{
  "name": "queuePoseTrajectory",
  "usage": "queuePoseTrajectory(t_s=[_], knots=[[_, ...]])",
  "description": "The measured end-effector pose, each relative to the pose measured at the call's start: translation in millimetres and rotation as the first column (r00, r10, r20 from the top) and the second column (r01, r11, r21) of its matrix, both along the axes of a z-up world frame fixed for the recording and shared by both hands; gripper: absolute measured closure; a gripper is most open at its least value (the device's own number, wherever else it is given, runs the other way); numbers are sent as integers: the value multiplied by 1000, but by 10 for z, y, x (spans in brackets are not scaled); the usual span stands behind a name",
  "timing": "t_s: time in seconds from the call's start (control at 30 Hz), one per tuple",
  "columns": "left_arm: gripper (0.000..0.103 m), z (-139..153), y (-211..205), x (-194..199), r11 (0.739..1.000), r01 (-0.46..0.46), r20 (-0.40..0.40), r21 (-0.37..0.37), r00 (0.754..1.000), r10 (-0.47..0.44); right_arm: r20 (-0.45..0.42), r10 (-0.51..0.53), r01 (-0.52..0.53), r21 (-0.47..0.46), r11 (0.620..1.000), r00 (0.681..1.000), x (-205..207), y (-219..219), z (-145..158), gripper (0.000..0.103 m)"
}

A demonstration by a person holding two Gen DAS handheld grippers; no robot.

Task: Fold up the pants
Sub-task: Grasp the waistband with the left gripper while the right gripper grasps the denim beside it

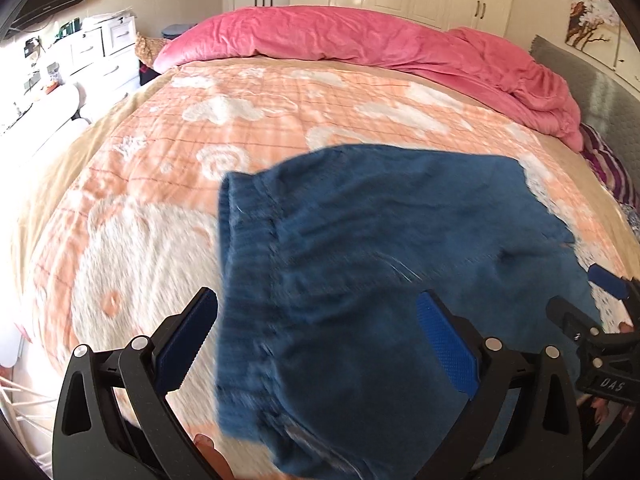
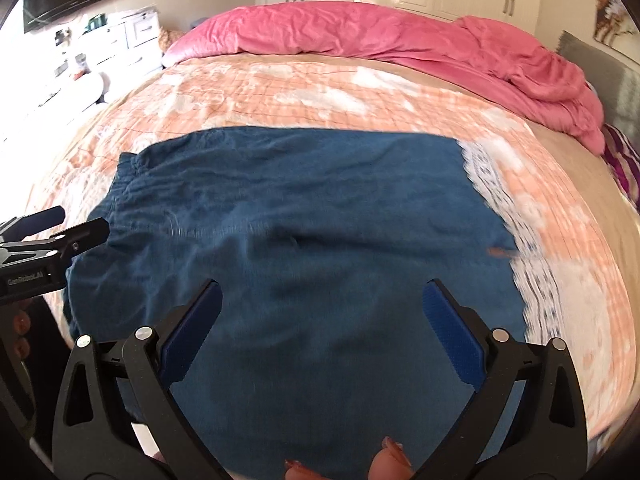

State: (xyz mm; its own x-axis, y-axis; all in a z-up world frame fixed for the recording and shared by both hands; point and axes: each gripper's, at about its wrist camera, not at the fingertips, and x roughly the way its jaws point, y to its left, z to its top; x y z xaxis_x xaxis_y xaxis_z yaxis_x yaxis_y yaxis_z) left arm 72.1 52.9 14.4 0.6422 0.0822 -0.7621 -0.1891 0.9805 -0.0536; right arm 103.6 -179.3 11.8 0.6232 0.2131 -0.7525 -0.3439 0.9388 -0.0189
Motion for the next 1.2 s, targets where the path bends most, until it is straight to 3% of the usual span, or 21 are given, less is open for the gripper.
queuePoseTrajectory(t_s=[0.33, 0.73, 1.2], knots=[[4, -26, 435, 622, 999, -38, 1, 28, 999, 38, -6, 103, -103, -42, 994, 995, 910, 431, 85, 8], [4, -291, 555, 1096, 996, -7, -39, 84, 999, 11, -30, 215, -217, -122, 968, 976, 1547, 885, -96, 8], [4, -483, 736, 1281, 1000, 23, -81, -1, 996, -23, -101, 342, -352, -114, 929, 934, 2019, 1255, -355, 8]])
